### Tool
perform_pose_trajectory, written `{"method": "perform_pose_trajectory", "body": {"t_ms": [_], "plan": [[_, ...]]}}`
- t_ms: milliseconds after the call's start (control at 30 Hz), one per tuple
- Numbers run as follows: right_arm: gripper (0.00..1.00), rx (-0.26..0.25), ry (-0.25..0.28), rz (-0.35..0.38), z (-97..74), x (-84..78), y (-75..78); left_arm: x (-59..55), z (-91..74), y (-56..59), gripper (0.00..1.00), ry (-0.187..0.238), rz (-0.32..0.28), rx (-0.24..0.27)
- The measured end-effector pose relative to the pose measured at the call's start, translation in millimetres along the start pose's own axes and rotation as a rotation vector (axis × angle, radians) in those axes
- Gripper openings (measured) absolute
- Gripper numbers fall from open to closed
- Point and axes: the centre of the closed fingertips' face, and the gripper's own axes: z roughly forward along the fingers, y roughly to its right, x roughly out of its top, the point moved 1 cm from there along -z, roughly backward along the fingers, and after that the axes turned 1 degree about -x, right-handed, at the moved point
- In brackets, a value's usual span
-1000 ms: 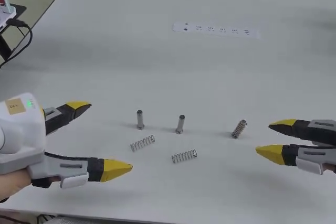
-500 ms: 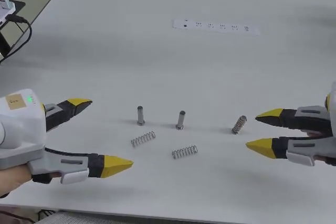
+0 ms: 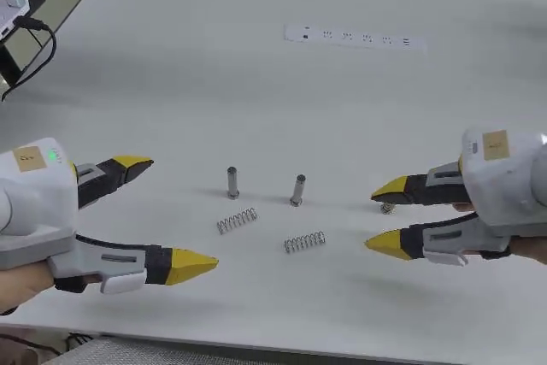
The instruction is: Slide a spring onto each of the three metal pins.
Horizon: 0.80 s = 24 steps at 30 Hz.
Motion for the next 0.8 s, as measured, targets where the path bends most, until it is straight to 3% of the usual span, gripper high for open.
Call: {"method": "perform_pose_trajectory", "body": {"t_ms": [267, 567, 800], "plan": [[0.29, 0.057, -0.046, -0.097, 20.2, 3.7, -4.3, -2.1, 0.7, 0.3, 0.93, -0.006, 0.000, -0.003], [0.26, 0.112, -0.072, -0.153, 43.2, 7.2, -9.1, -6.8, 0.5, 1.3, 0.93, -0.017, 0.000, -0.005], [0.23, 0.150, -0.128, -0.197, 58.5, 0.9, -11.1, -6.3, -2.3, -1.1, 0.93, -0.013, -0.002, 0.004]]}}
